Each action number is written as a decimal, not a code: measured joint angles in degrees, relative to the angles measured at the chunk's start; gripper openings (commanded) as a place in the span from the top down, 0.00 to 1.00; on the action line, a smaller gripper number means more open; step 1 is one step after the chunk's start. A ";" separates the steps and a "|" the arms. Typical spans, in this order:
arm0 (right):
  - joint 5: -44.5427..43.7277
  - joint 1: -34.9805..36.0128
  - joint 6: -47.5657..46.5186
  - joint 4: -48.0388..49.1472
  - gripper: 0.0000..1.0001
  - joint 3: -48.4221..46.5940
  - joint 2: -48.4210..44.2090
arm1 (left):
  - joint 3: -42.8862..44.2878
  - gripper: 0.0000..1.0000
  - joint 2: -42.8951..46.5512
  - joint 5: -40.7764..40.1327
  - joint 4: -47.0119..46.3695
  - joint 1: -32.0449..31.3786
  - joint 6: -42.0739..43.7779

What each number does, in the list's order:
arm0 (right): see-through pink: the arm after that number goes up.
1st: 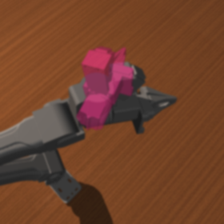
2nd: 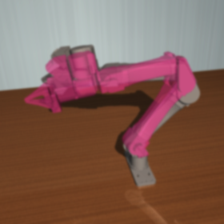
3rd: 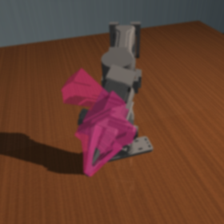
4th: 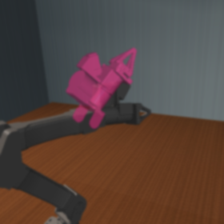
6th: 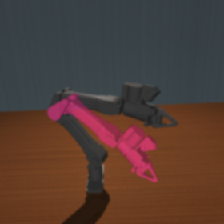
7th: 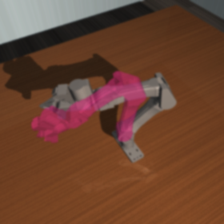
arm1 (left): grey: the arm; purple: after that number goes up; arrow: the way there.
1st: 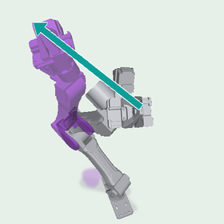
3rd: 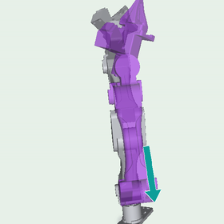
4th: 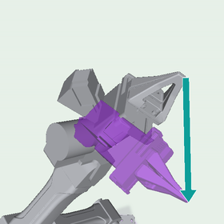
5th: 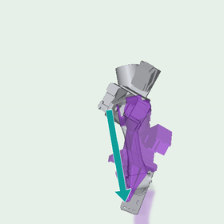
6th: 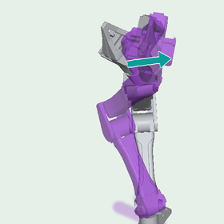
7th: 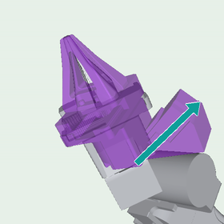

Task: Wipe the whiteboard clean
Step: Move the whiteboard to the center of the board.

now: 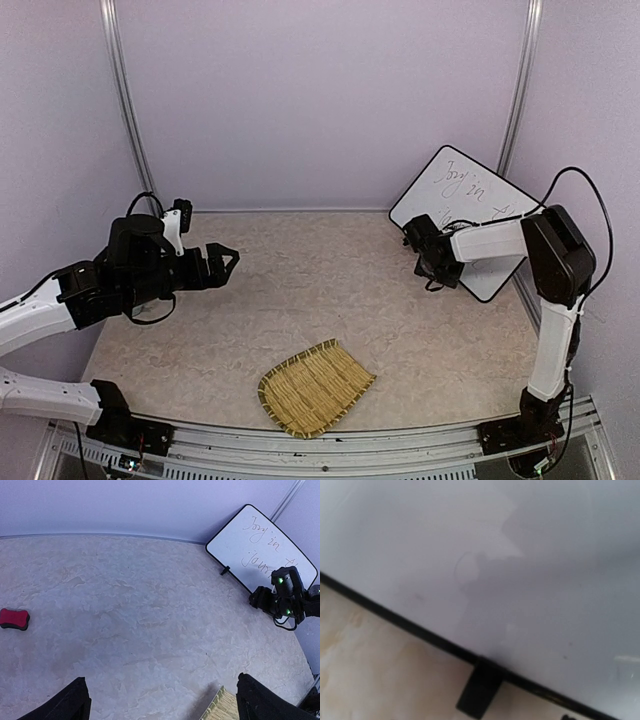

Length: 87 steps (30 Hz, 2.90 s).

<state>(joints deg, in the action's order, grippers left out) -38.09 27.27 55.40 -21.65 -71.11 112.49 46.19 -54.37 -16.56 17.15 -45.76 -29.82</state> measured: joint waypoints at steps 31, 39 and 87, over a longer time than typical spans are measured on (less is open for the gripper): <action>-7.15 0.02 10.84 -6.80 0.52 -8.33 8.50 | -1.27 0.01 -0.02 -0.22 0.04 -0.63 -0.11; -7.78 0.09 13.14 -9.09 0.63 -10.40 10.45 | -2.14 0.01 0.04 -0.37 0.04 -0.63 0.28; -11.34 3.06 11.32 -6.60 1.00 -10.38 11.26 | -3.74 0.01 0.42 -0.42 0.00 -0.63 0.26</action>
<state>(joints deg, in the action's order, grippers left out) -49.43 30.33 66.72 -28.25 -81.49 123.74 42.46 -53.95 -16.97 17.15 -46.39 -29.56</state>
